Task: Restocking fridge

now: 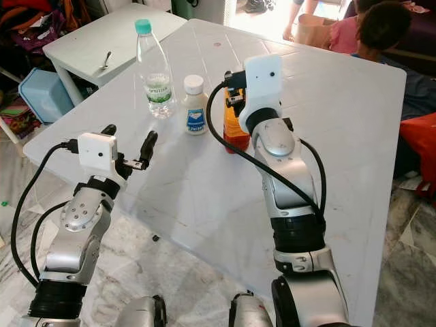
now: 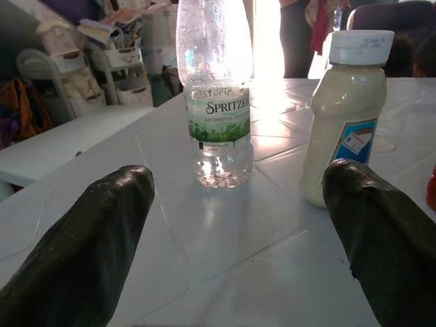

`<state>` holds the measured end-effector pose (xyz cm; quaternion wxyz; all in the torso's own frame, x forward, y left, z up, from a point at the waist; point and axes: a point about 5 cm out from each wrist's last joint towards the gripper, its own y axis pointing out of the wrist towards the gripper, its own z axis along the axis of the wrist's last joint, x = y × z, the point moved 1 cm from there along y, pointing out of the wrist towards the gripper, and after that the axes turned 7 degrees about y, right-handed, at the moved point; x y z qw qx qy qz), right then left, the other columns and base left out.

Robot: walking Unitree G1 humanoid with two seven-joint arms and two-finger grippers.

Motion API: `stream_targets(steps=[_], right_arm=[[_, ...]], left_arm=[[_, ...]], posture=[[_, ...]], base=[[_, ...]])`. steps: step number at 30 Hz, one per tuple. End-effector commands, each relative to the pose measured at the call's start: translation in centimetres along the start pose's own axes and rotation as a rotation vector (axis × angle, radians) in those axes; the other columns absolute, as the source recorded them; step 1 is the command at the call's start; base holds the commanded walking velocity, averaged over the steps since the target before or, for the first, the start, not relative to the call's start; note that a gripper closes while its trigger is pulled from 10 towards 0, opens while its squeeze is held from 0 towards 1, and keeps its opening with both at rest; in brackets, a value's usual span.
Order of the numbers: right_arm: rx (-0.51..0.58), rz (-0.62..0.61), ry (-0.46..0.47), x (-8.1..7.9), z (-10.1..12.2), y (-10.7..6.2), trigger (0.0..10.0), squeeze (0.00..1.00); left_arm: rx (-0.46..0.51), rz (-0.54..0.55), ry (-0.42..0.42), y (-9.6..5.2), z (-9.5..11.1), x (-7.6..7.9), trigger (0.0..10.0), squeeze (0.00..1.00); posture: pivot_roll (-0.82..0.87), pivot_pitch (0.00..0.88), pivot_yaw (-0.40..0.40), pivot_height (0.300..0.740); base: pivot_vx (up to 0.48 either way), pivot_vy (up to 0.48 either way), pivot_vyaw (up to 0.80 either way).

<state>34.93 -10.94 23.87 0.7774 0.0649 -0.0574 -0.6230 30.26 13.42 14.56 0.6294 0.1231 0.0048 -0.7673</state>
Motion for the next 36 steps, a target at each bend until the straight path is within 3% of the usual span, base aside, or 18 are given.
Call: stream_targets(steps=[1, 9, 12, 13, 14, 15, 24, 25, 26, 31, 36], right_arm=[[0.034, -0.032, 0.009, 0.7, 0.1, -0.8, 0.0, 0.00], [0.077, -0.094, 0.025, 2.4, -0.6, -4.3, 0.0, 0.00], [0.192, -0.046, -0.002, 2.1, 1.0, -5.6, 0.0, 0.00], [0.195, -0.015, -0.016, 1.9, 1.1, -6.0, 0.9, 0.00], [0.197, 0.006, -0.024, 1.7, 1.1, -6.2, 0.9, 0.00], [0.176, 0.024, -0.019, 1.5, 0.7, -6.4, 10.0, 0.00], [0.020, 0.084, -0.007, 1.1, -3.3, -8.5, 10.0, 0.00], [0.008, 0.054, 0.038, 1.2, -3.7, -8.4, 10.0, 0.00], [0.010, 0.015, 0.078, 1.1, -4.1, -8.0, 10.0, 0.00], [0.036, -0.086, 0.099, 1.3, -4.3, -7.7, 10.0, 0.00], [0.074, -0.143, 0.034, 1.7, -4.2, -7.8, 10.0, 0.00]], left_arm=[[-0.023, 0.004, 0.014, 0.0, -0.5, -0.1, 10.0, 0.00], [-0.075, 0.048, 0.047, -0.4, -1.2, -0.5, 10.0, 0.00], [-0.072, 0.065, 0.063, -0.2, -0.9, -0.7, 10.0, 0.00], [-0.072, 0.069, 0.068, -0.2, -0.9, -0.7, 10.0, 0.00], [-0.072, 0.071, 0.072, -0.1, -0.9, -0.7, 10.0, 0.00], [-0.073, 0.073, 0.072, -0.2, -1.0, -0.7, 10.0, 0.00], [-0.088, 0.086, 0.065, -0.1, -1.5, -0.1, 10.0, 0.00], [-0.089, 0.084, 0.064, -0.2, -1.7, 0.1, 10.0, 0.00], [-0.089, 0.084, 0.063, -0.2, -1.8, 0.2, 10.0, 0.00], [-0.084, 0.102, 0.056, 0.0, -1.7, 0.2, 10.0, 0.00], [-0.072, 0.098, 0.059, 0.3, -1.5, 0.2, 10.0, 0.00]], posture=[[-0.05, 0.101, 0.040, 0.740], [-0.05, 0.081, 0.043, 0.740], [-0.06, 0.084, 0.046, 0.740], [-0.06, 0.082, 0.048, 0.740], [-0.06, 0.082, 0.048, 0.740], [-0.07, 0.081, 0.048, 0.740], [-0.07, 0.052, 0.043, 0.740], [-0.07, 0.036, 0.031, 0.740], [-0.06, 0.030, 0.029, 0.740], [-0.06, 0.025, 0.028, 0.740], [-0.06, 0.022, 0.029, 0.740]], base=[[0.000, 0.000, 0.00], [0.000, 0.000, 0.00], [0.000, 0.000, 0.00], [0.000, 0.000, 0.00], [0.000, 0.000, 0.00], [0.000, 0.000, 0.00], [0.000, 0.000, 0.00], [0.000, 0.000, 0.00], [0.000, 0.000, 0.00], [0.000, 0.000, 0.00], [-0.147, 0.000, 0.00]])
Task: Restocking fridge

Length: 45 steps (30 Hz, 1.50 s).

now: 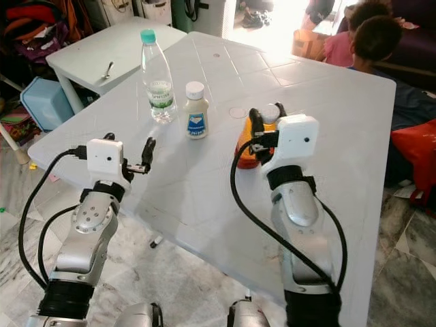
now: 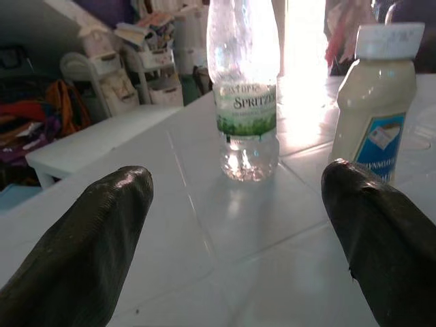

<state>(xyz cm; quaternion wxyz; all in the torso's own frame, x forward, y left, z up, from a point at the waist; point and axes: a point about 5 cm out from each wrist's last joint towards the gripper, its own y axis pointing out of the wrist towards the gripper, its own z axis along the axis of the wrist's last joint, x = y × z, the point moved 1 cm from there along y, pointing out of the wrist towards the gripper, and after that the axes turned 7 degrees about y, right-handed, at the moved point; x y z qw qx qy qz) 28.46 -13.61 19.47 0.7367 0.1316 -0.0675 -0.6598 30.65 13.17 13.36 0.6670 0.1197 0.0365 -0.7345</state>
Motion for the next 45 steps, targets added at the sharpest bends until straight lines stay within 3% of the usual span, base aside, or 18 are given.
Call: stream_targets(steps=[1, 4, 6, 14, 45], right_arm=[[-0.037, -0.028, -0.037, 0.7, -0.9, -0.3, 10.0, 0.00], [-0.025, -0.043, -0.039, 1.2, -0.7, -0.4, 10.0, 0.00], [0.009, -0.024, -0.093, 1.3, -0.5, -0.2, 10.0, 0.00], [0.014, -0.018, -0.026, 0.7, -0.1, 1.2, 10.0, 0.00], [0.048, 0.030, 0.020, -0.1, 0.5, 2.3, 10.0, 0.00]], left_arm=[[-0.009, 0.007, 0.018, 0.0, -0.3, -0.2, 10.0, 0.00], [-0.010, 0.017, 0.022, 0.0, -0.5, -0.5, 10.0, 0.00], [-0.006, 0.028, 0.022, 0.1, -0.4, -0.8, 10.0, 0.00], [0.002, 0.043, 0.023, 0.5, -0.2, -0.9, 10.0, 0.00], [0.012, 0.044, 0.021, 1.1, -0.2, -0.6, 10.0, 0.00]], posture=[[-0.06, 0.021, 0.028, 0.740], [-0.05, 0.012, 0.024, 0.740], [-0.05, 0.003, 0.018, 0.740], [-0.04, 0.000, 0.013, 0.740], [-0.05, 0.000, 0.011, 0.740]], base=[[0.000, 0.000, 0.00], [-0.080, 0.000, 0.00], [0.000, 0.000, 0.00], [-0.211, 0.000, 0.00], [-0.261, 0.000, 0.00]])
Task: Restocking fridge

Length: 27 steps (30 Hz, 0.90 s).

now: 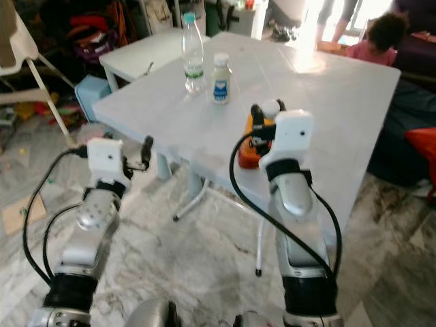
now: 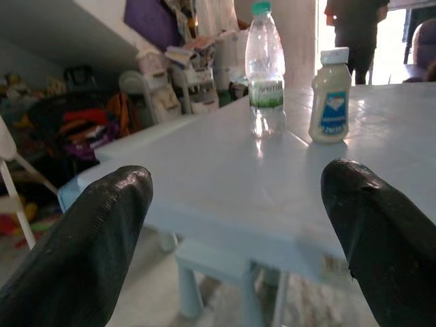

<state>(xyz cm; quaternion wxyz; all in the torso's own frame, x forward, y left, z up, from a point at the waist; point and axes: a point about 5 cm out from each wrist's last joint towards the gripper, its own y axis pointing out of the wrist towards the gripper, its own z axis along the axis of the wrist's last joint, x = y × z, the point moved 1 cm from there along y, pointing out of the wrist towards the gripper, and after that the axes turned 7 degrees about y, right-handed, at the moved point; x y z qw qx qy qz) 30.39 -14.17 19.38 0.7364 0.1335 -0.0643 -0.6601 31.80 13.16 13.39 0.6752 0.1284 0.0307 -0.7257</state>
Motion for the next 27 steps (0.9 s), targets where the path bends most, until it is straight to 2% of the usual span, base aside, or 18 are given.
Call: stream_targets(steps=[1, 9, 12, 16, 19, 21, 23, 24, 25, 27], right_arm=[[0.053, 0.043, 0.016, -1.1, 1.2, 0.7, 10.0, 0.00], [0.052, 0.108, 0.030, -2.6, 1.1, 0.7, 10.0, 0.00], [0.054, 0.150, 0.028, -3.3, 1.0, 0.5, 10.0, 0.00], [0.054, 0.177, 0.010, -3.8, 0.7, 0.3, 10.0, 0.00], [0.038, 0.180, 0.012, -3.8, 0.2, 0.1, 10.0, 0.00], [0.022, 0.175, 0.020, -3.7, -0.4, -0.2, 10.0, 0.00], [-0.002, 0.164, 0.034, -3.7, -1.2, -0.5, 10.0, 0.00], [-0.002, 0.164, 0.034, -3.7, -1.2, -0.5, 10.0, 0.00], [-0.027, 0.156, 0.051, -3.8, -2.1, -0.8, 10.0, 0.00], [-0.042, 0.159, 0.057, -4.1, -2.6, -1.0, 10.0, 0.00]], left_arm=[[-0.004, 0.016, 0.015, 0.0, -0.1, -0.4, 10.0, 0.00], [0.000, 0.019, 0.016, 0.0, -0.1, -0.4, 10.0, 0.00], [-0.008, 0.017, 0.016, -0.1, -0.3, -0.5, 10.0, 0.00], [-0.016, 0.020, 0.018, -0.3, -0.8, -0.7, 10.0, 0.00], [-0.049, -0.017, 0.007, -0.7, -1.6, -0.5, 10.0, 0.00], [-0.070, -0.091, -0.027, -1.5, -2.4, -0.2, 10.0, 0.00], [-0.105, -0.103, 0.029, -2.3, -3.9, -0.7, 10.0, 0.00], [-0.105, -0.103, 0.029, -2.3, -3.9, -0.7, 10.0, 0.00], [-0.145, -0.074, 0.068, -2.8, -5.2, -1.6, 10.0, 0.00], [-0.166, -0.053, 0.081, -3.0, -5.7, -2.1, 10.0, 0.00]], posture=[[-0.05, 0.000, 0.011, 0.740], [-0.05, 0.000, 0.009, 0.740], [-0.04, 0.000, 0.012, 0.740], [-0.04, 0.000, 0.014, 0.740], [-0.03, 0.000, 0.012, 0.740], [-0.03, 0.000, 0.014, 0.740], [-0.02, 0.000, 0.011, 0.740], [-0.02, 0.000, 0.011, 0.740], [-0.01, 0.000, 0.002, 0.740], [0.00, 0.000, 0.001, 0.740]], base=[[-0.259, 0.000, 0.00], [-0.254, 0.000, 0.00], [0.000, 0.000, 0.00], [0.000, 0.000, 0.68], [0.000, 0.000, 0.79], [0.000, 0.000, 0.79], [0.000, 0.000, 0.79], [0.000, 0.000, 0.79], [0.000, 0.000, 0.79], [0.000, 0.000, 0.79]])
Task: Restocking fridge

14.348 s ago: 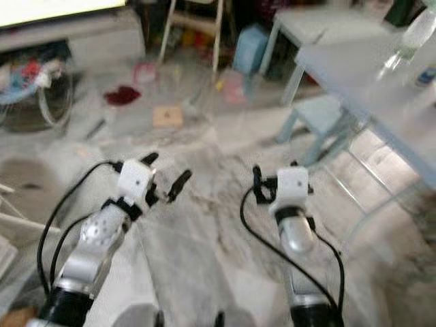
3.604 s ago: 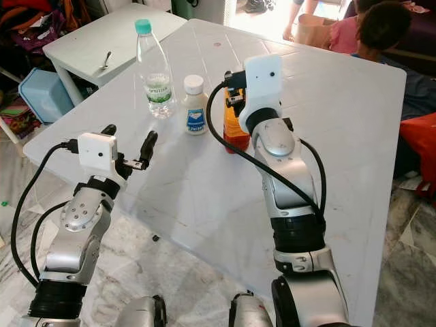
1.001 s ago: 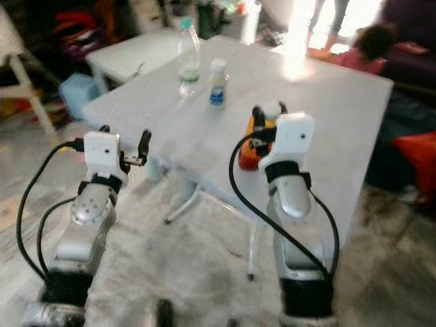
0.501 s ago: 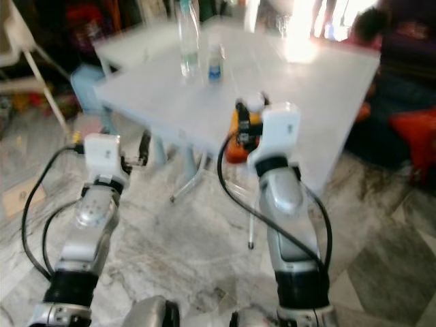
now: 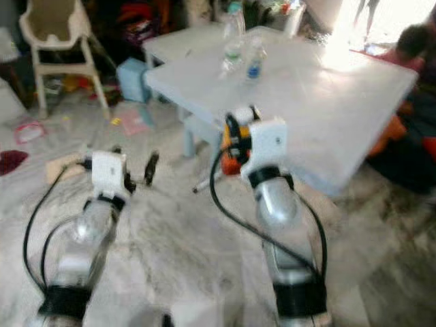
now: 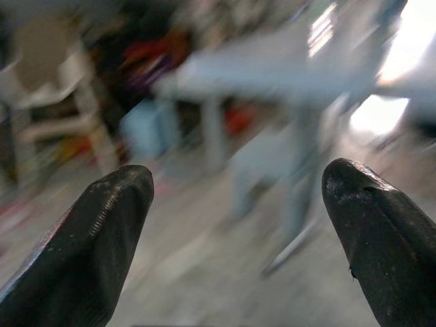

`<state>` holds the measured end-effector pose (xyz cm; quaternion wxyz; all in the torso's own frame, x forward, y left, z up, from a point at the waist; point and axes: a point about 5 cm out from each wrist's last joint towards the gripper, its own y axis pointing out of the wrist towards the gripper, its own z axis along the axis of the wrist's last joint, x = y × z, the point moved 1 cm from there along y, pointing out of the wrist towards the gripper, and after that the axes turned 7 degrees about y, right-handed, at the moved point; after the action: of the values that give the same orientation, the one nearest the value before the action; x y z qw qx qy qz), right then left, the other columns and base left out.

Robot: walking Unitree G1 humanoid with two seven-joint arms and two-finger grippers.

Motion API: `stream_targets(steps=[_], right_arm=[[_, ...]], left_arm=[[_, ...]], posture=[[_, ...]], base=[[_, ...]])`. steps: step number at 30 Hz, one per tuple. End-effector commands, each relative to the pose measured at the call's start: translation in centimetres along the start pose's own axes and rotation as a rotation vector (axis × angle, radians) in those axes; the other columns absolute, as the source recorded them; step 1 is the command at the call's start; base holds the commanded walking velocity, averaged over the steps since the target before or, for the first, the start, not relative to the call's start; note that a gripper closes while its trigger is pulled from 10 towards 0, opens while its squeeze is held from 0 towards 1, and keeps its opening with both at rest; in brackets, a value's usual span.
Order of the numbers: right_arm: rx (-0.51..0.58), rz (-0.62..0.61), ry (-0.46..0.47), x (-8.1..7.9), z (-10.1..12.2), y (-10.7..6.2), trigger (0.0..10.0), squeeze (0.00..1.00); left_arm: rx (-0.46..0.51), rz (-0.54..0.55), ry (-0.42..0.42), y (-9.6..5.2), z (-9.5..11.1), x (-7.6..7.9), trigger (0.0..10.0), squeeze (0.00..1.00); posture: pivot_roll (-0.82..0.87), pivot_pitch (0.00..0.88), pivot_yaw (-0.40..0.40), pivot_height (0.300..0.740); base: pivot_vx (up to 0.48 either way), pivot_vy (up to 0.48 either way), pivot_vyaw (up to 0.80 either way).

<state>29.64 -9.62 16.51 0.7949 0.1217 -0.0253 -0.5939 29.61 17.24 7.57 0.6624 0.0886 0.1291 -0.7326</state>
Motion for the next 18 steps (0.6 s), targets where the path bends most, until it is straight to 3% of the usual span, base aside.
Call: stream_targets(steps=[1, 5, 18], right_arm=[[0.034, -0.006, -0.012, 0.3, 0.5, 0.0, 10.0, 0.00], [0.019, 0.031, -0.023, -0.2, -0.1, -0.2, 10.0, 0.00], [-0.034, 0.030, -0.049, 1.0, -1.8, 0.3, 10.0, 0.00]], left_arm=[[0.027, 0.004, 0.007, 0.2, 0.5, 0.3, 10.0, 0.00], [0.025, 0.047, 0.018, 0.1, 0.5, -0.4, 10.0, 0.00], [0.036, 0.119, 0.041, -0.2, 1.1, -0.6, 10.0, 0.00]], posture=[[0.00, 0.000, 0.001, 0.740], [0.01, 0.000, -0.014, 0.740], [0.09, 0.052, -0.053, 0.740]], base=[[0.000, 0.000, 0.79], [0.000, 0.000, 0.79], [0.000, 0.000, 0.79]])
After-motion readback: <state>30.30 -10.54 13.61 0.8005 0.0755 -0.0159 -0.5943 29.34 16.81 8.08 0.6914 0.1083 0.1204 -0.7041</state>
